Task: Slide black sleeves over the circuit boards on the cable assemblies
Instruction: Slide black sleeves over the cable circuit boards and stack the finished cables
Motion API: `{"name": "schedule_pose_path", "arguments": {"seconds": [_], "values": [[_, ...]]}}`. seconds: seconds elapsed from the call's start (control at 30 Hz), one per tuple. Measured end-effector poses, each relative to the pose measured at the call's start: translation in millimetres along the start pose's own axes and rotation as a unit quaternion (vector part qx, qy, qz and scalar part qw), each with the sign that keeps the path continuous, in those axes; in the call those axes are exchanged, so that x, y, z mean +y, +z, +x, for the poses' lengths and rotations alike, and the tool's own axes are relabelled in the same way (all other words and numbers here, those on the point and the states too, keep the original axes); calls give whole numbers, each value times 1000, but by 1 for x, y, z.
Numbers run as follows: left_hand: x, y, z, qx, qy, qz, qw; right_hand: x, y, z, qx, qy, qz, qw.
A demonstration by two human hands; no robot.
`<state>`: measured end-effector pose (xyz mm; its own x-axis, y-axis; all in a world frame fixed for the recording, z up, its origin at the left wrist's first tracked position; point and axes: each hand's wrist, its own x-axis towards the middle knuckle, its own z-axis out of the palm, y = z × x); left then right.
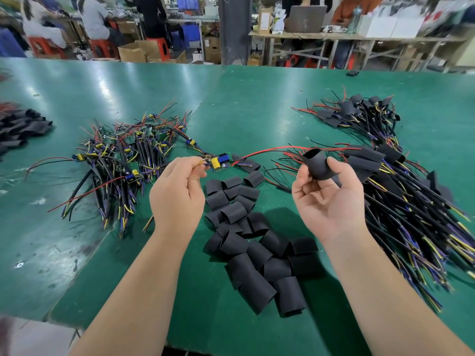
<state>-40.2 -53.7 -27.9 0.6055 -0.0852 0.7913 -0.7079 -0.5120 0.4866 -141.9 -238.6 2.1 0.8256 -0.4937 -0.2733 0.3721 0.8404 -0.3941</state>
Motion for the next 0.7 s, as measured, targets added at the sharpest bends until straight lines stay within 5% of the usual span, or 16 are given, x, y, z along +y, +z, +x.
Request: {"name": "schedule_pose_path", "arguments": {"seconds": [0.7], "values": [[0,1,-1,-22,28,5,999,-5,-3,5,10,-20,-34,999]]}}
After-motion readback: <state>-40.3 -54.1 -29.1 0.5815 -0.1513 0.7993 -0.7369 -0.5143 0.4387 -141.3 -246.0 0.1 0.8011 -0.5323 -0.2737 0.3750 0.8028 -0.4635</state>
